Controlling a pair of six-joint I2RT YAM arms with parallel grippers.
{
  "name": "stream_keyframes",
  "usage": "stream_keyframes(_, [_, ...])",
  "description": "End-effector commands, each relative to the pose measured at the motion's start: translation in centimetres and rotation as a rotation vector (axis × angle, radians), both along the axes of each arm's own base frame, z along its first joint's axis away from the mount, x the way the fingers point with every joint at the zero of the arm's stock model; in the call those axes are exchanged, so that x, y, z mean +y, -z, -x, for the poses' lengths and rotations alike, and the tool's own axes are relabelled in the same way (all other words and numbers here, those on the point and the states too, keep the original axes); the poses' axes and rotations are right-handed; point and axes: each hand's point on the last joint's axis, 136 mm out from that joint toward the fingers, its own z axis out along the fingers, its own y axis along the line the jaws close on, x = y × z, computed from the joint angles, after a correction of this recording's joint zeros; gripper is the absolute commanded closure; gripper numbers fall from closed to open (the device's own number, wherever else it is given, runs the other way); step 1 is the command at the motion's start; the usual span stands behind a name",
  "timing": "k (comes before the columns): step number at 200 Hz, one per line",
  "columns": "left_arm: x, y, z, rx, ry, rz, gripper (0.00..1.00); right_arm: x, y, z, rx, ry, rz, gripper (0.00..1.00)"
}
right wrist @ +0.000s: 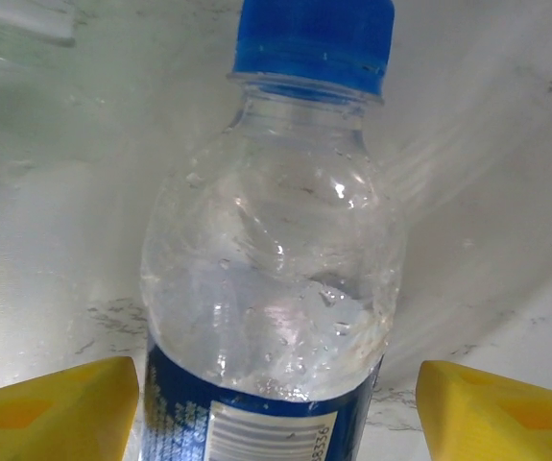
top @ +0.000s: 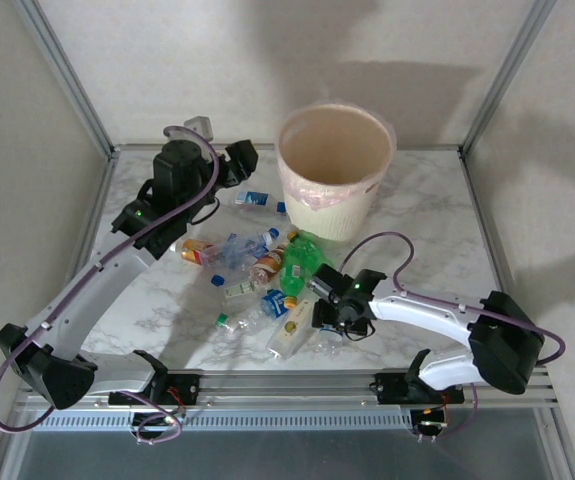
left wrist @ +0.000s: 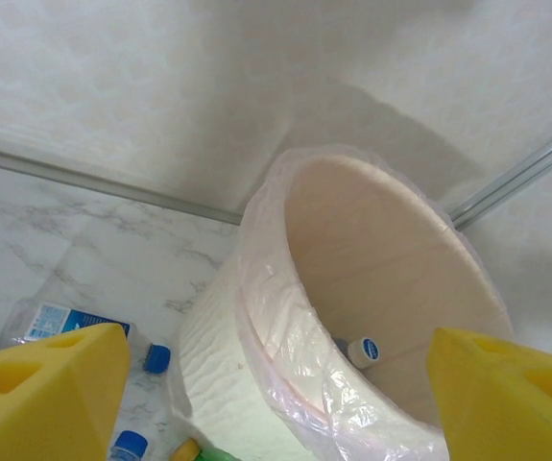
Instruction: Put the plastic bottles in the bin
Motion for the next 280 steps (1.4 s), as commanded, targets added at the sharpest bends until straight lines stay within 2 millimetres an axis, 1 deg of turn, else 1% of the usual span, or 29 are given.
stream_keyframes(1, [0.0, -0.4, 0.3, -0.008, 0.011, 0.029, 0.19, -0.4, 1.0, 0.8, 0.033, 0.005, 0.027, 0.24])
stream_keyframes(50, [-0.2, 0.5, 0.2, 0.015, 0.016, 0.041, 0.2, -0.4, 2.0, 0.7, 0.043, 0.01, 0.055, 0.26])
stream_keyframes(98, [0.0, 0.8, 0.5, 0.019, 0.014, 0.042, 0.2, -0.6, 2.9, 0.8, 0.056, 0.009, 0.078, 0.3])
stream_keyframes(129, [-0.1, 0.9, 0.4, 0.022, 0.015, 0.044, 0.2, -0.5, 2.9, 0.7, 0.055, 0.013, 0.074, 0.31])
stream_keyframes(149, [-0.2, 1.1, 0.3, 0.027, 0.013, 0.044, 0.2, -0.4, 2.3, 0.6, 0.044, 0.011, 0.07, 0.32])
stream_keyframes(193, [-0.2, 1.3, 0.1, 0.03, 0.01, 0.042, 0.2, -0.5, 0.5, 0.1, 0.009, 0.006, 0.064, 0.35])
stream_keyframes(239, [-0.3, 1.6, -0.1, 0.035, 0.01, 0.037, 0.2, 0.2, -2.1, -0.8, -0.045, -0.007, 0.024, 0.37])
stream_keyframes(253, [-0.3, 1.7, -0.2, 0.037, 0.008, 0.038, 0.2, 0.4, -3.2, -1.1, -0.066, -0.021, 0.012, 0.38])
stream_keyframes(266, [-0.4, 1.7, -0.2, 0.037, 0.009, 0.038, 0.21, 0.3, -4.0, -1.4, -0.087, -0.029, 0.014, 0.38])
stream_keyframes(280, [-0.4, 1.8, -0.3, 0.038, 0.01, 0.037, 0.2, 0.0, -4.2, -1.4, -0.09, -0.03, 0.036, 0.37])
